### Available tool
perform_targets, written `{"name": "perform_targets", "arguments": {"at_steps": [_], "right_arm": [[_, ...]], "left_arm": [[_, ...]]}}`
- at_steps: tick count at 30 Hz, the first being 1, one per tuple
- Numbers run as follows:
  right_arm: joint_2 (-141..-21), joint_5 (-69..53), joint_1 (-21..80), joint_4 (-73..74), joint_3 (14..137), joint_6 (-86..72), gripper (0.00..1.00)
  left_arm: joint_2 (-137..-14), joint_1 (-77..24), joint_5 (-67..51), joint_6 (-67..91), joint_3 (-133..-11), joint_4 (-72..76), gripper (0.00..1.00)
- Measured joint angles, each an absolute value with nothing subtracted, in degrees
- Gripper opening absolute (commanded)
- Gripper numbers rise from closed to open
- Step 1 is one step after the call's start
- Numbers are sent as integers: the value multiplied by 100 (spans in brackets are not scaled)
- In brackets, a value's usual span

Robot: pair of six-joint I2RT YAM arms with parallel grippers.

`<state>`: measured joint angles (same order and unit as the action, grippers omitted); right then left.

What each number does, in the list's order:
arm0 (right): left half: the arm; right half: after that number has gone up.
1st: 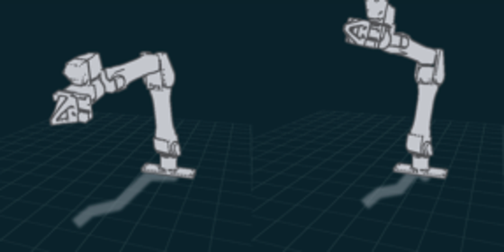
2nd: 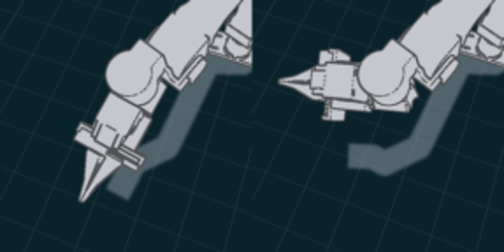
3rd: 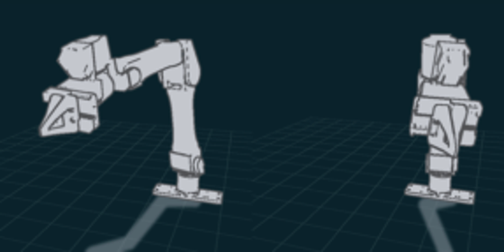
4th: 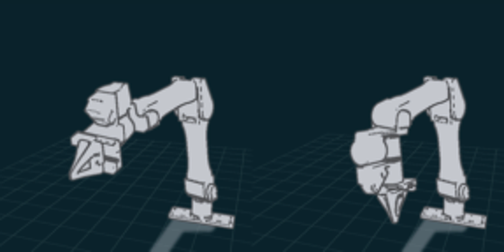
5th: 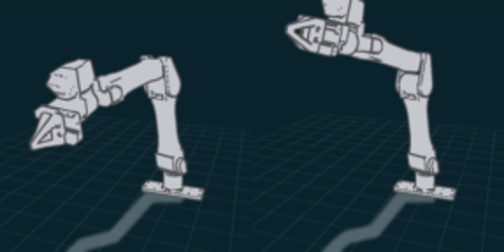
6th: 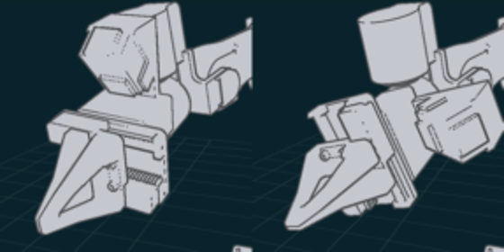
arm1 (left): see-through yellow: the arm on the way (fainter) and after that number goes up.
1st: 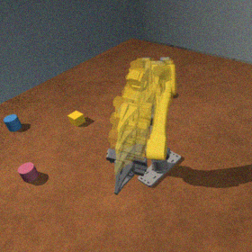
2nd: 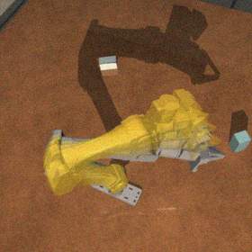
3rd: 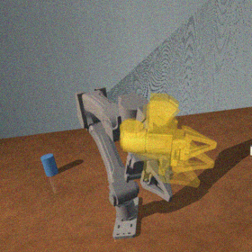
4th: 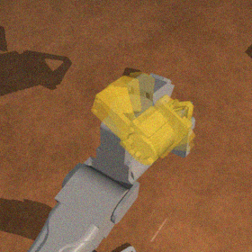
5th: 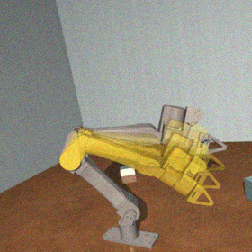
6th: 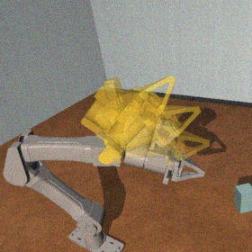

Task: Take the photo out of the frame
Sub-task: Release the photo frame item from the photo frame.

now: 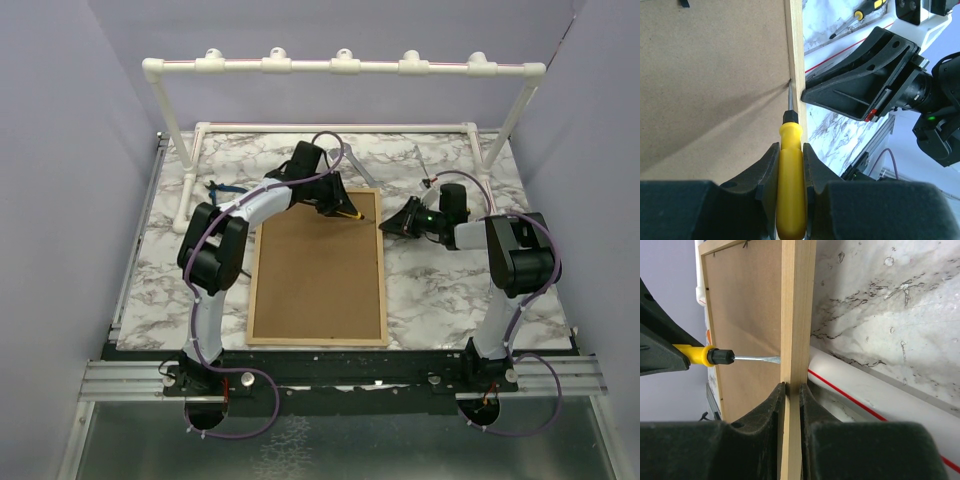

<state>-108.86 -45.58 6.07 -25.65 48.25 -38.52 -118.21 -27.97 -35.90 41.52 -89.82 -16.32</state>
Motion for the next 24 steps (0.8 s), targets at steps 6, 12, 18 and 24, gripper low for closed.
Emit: {"name": "perform_targets", "arguments": {"at_steps": [6, 12, 18, 24], "right_arm": [[-10888, -4482, 574, -2563, 4845, -3850, 15], [-10888, -4460, 556, -2565, 4851, -3848, 15], [-10888, -4394, 552, -2484, 4936, -3765, 14], [-10886, -4296, 550, -2263, 5085, -3603, 14]], "left_arm": [[-11858, -2936, -3339, 4270, -9155, -1732, 0], [-11874, -2989, -3225, 4442, -9216, -1747, 0], [-11944, -3094, -3035, 4565, -9430, -1870, 0], [-12018, -3173, -2877, 4633, -9612, -1946, 0]]}}
